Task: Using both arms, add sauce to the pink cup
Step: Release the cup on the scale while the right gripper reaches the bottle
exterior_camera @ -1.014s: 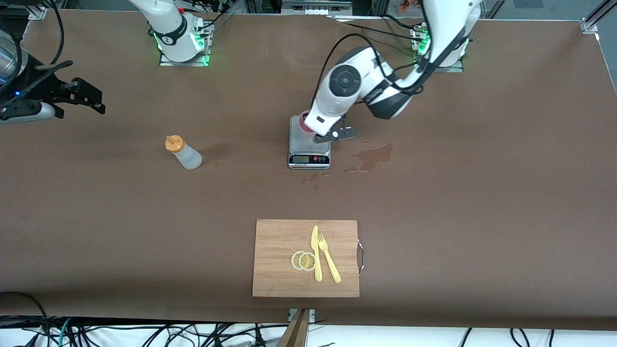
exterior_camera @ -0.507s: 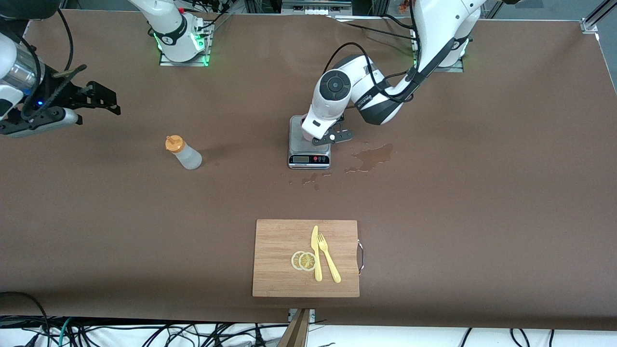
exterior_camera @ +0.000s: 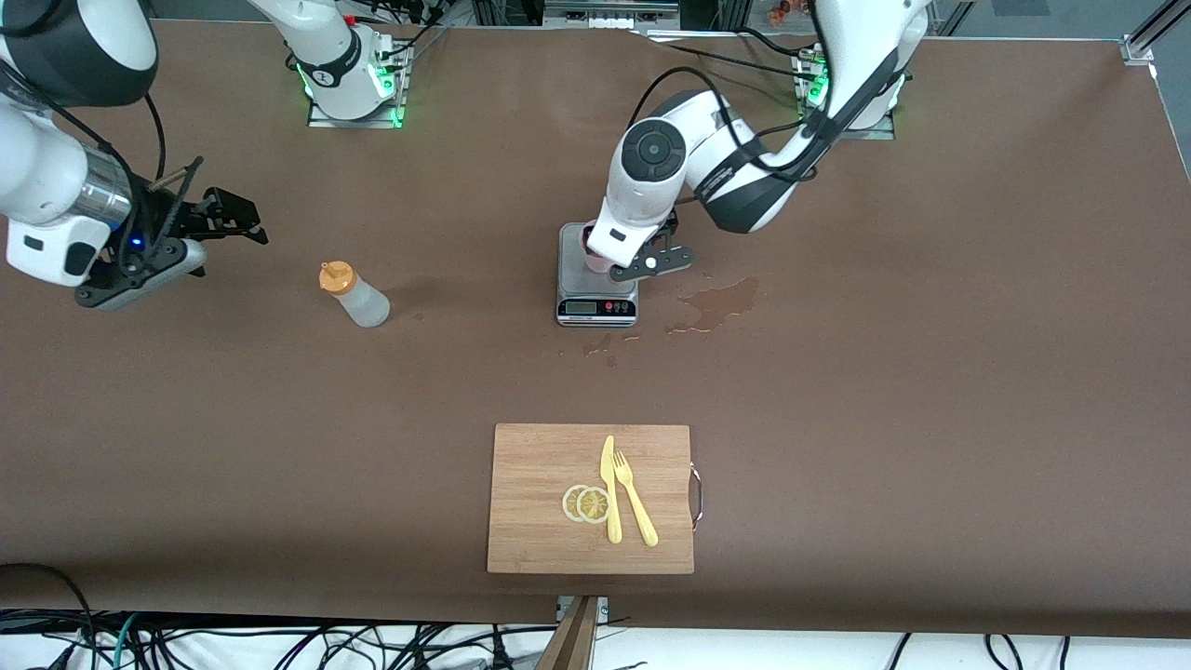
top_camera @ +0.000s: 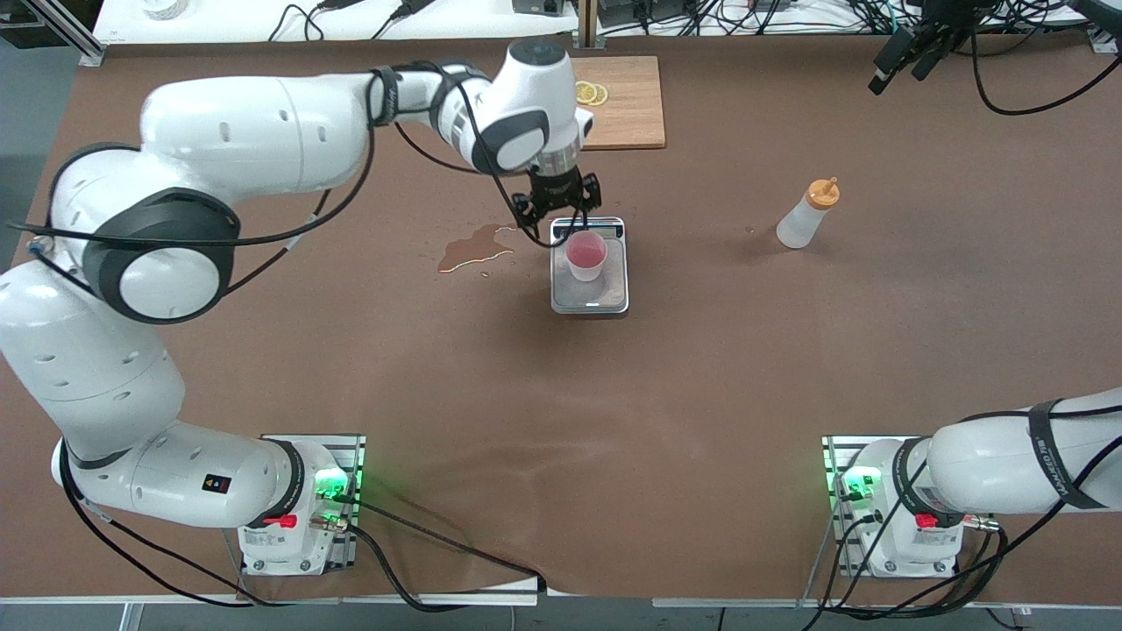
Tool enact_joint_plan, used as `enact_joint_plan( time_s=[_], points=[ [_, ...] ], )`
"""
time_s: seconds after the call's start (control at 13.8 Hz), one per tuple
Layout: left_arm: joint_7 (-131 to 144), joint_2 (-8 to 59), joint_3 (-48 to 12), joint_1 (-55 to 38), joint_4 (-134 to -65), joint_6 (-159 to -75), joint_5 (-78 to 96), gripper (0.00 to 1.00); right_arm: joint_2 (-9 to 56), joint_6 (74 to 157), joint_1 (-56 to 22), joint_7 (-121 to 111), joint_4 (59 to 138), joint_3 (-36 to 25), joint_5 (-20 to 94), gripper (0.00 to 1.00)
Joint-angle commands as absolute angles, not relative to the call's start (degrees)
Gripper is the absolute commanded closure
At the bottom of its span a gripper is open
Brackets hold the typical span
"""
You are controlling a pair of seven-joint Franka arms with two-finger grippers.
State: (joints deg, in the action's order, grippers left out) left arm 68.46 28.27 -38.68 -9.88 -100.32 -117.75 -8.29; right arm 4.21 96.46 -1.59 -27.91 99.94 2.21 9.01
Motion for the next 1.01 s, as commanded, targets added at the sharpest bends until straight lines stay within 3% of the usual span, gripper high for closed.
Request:
enact_joint_plan(
  time_s=[0.0, 0.43, 0.94],
  points=[
    [64.4, 23.1, -41.0, -4.2, -97.1, -109.1, -4.5, 0.00, 2.8, 100.2, -1.1, -37.9, 105.5, 2.3, 12.2, 0.00],
    [49.2, 21.4, -41.0, 9.4, -81.8, -86.9, -2.2, 0.00, 2.2, 104.6, 2.0, -60.9, 112.8, 2.3, 16.5, 0.00],
    [31.6, 21.1, -40.0, 32.3, -76.6, -86.5, -4.0, 0.00, 4.6, 104.1, 9.5, -91.4, 118.7, 1.5, 23.7, 0.00]
  ],
)
